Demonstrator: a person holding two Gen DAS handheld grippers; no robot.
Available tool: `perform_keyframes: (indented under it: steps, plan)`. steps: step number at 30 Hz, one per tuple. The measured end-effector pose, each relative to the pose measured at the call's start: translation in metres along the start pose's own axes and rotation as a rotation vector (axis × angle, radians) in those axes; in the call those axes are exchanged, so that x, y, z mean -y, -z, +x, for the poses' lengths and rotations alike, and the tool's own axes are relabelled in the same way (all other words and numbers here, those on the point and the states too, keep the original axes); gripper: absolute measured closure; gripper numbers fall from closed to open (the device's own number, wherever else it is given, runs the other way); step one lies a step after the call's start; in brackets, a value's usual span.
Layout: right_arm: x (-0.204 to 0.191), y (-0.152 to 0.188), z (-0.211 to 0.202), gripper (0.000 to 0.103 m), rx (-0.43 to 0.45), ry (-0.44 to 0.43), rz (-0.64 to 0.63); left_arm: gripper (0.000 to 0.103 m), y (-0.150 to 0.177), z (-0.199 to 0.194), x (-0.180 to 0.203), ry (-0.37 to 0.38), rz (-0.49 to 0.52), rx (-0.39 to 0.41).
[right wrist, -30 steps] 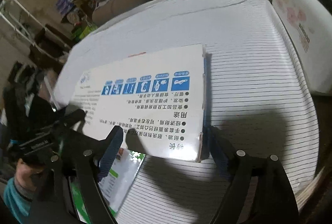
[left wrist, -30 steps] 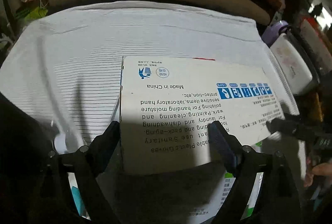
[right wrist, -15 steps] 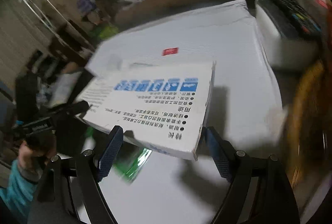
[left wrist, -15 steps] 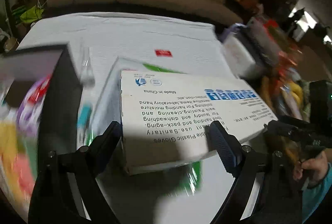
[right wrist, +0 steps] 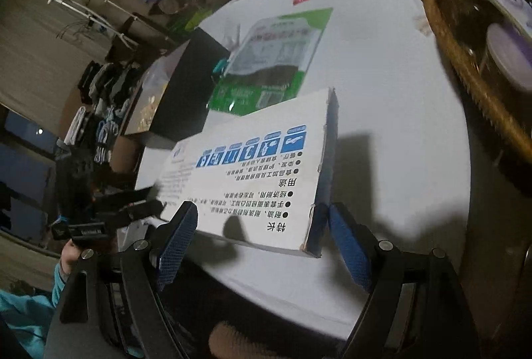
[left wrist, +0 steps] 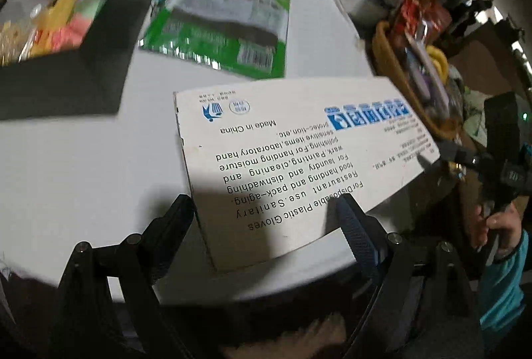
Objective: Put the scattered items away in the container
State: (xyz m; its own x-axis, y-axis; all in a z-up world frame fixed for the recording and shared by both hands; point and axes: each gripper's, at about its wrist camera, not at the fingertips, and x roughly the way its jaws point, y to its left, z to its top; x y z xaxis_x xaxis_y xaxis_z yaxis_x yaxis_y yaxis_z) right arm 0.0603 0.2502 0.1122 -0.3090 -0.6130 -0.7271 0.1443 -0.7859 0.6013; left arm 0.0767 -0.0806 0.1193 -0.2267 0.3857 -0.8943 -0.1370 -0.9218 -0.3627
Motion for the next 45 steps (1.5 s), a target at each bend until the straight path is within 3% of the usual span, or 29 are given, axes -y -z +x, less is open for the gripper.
perform_keyframes:
  steps: [4, 8, 12, 14, 16, 20, 24, 26, 28, 30, 35, 41, 45]
  plan:
    - [0.003, 0.021, 0.007, 0.019, -0.029, 0.003, 0.016, 0.017, 0.012, 0.000, -0.006, 0.024, 0.000, 0.047]
    - [0.011, 0.031, 0.035, 0.020, -0.081, 0.075, 0.010, 0.018, 0.013, 0.021, -0.012, -0.003, 0.008, 0.068]
    - [0.016, 0.041, 0.033, 0.022, -0.055, 0.087, 0.013, 0.017, 0.024, 0.015, -0.016, -0.016, 0.043, 0.094]
    - [0.018, 0.044, 0.024, 0.022, -0.033, 0.130, 0.003, 0.016, 0.033, 0.011, -0.022, -0.071, 0.069, 0.120]
    - [0.019, 0.047, 0.016, 0.022, -0.031, 0.192, -0.036, 0.016, 0.043, 0.012, -0.027, -0.131, 0.110, 0.117]
    - [0.002, 0.065, 0.025, 0.022, -0.092, 0.306, -0.218, 0.016, 0.073, 0.031, -0.020, -0.176, 0.237, 0.072]
    - [-0.009, 0.086, 0.056, 0.037, -0.182, 0.369, -0.353, 0.019, 0.093, 0.049, -0.003, -0.233, 0.382, 0.104]
    - [-0.007, 0.093, 0.074, 0.047, -0.218, 0.381, -0.378, 0.034, 0.096, 0.060, 0.001, -0.215, 0.400, 0.095]
    - [-0.004, 0.095, 0.085, 0.048, -0.231, 0.404, -0.389, 0.039, 0.096, 0.069, 0.002, -0.252, 0.410, 0.091]
    - [-0.001, 0.097, 0.091, 0.048, -0.235, 0.425, -0.404, 0.039, 0.095, 0.072, -0.002, -0.243, 0.401, 0.093]
    - [-0.001, 0.095, 0.088, 0.050, -0.203, 0.415, -0.371, 0.042, 0.091, 0.070, -0.004, -0.225, 0.374, 0.079]
    - [-0.032, 0.094, 0.028, 0.049, -0.102, 0.389, -0.394, 0.043, 0.087, -0.002, 0.019, -0.147, 0.424, 0.115]
    - [-0.037, 0.076, 0.002, 0.049, -0.044, 0.335, -0.373, 0.043, 0.062, -0.020, 0.034, -0.179, 0.471, 0.152]
